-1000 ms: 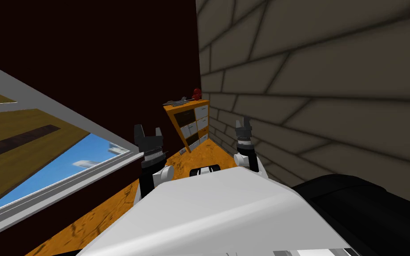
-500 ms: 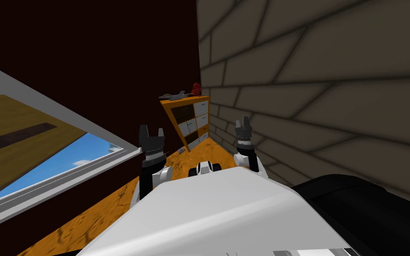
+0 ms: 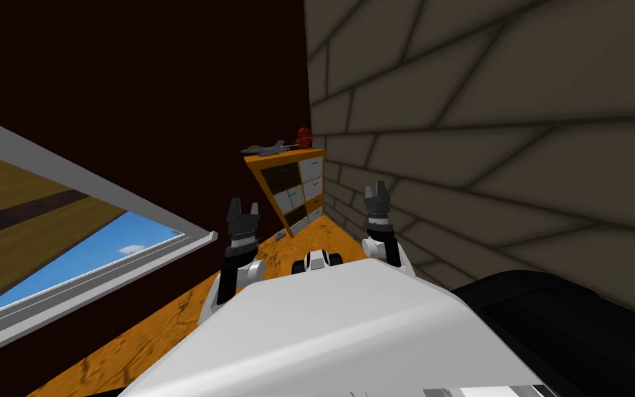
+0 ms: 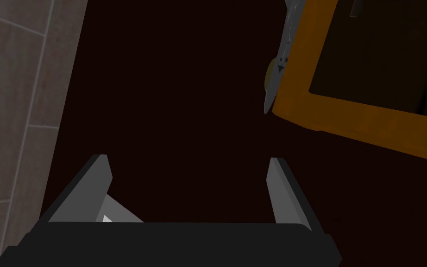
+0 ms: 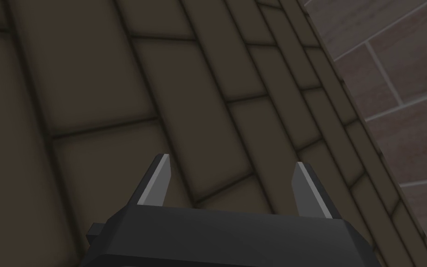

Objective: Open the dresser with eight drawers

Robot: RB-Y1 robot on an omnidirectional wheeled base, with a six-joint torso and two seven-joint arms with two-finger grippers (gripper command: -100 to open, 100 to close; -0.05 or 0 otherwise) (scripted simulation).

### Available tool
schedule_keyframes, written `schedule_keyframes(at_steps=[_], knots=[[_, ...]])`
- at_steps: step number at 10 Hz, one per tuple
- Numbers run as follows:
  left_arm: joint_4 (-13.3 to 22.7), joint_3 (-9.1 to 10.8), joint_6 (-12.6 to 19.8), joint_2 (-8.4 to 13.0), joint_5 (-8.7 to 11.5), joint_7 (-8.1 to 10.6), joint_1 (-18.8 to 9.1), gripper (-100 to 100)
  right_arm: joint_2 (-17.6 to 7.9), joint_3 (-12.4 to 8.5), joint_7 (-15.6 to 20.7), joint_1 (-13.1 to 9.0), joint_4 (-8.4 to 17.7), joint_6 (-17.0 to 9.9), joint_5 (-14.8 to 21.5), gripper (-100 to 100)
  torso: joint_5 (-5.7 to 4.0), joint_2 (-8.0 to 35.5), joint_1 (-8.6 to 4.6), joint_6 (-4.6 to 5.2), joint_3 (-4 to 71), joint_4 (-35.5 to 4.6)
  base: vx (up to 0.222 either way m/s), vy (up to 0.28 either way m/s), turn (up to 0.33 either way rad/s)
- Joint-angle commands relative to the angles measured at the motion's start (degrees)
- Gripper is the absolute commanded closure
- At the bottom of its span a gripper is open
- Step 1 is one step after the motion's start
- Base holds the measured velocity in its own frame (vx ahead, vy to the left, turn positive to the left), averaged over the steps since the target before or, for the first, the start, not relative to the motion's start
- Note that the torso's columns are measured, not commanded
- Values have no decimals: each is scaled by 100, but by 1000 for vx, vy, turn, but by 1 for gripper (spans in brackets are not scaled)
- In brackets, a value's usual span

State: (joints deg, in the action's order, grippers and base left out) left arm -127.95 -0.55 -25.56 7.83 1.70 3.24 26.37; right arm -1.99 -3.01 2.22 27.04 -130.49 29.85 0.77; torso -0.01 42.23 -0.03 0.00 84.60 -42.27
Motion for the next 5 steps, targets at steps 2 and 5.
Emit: schedule_keyframes(at_steps=[2,5], knots=[[488,97,-5,153,100,68,-92,-100,0,0,0,0,0,0,0,0,0,2,2,0,-1,0,119,-66,29],[898,178,-19,196,182,120,-175,-100,0,0,0,0,0,0,0,0,1,6,4,0,-4,-2,110,-66,32]])
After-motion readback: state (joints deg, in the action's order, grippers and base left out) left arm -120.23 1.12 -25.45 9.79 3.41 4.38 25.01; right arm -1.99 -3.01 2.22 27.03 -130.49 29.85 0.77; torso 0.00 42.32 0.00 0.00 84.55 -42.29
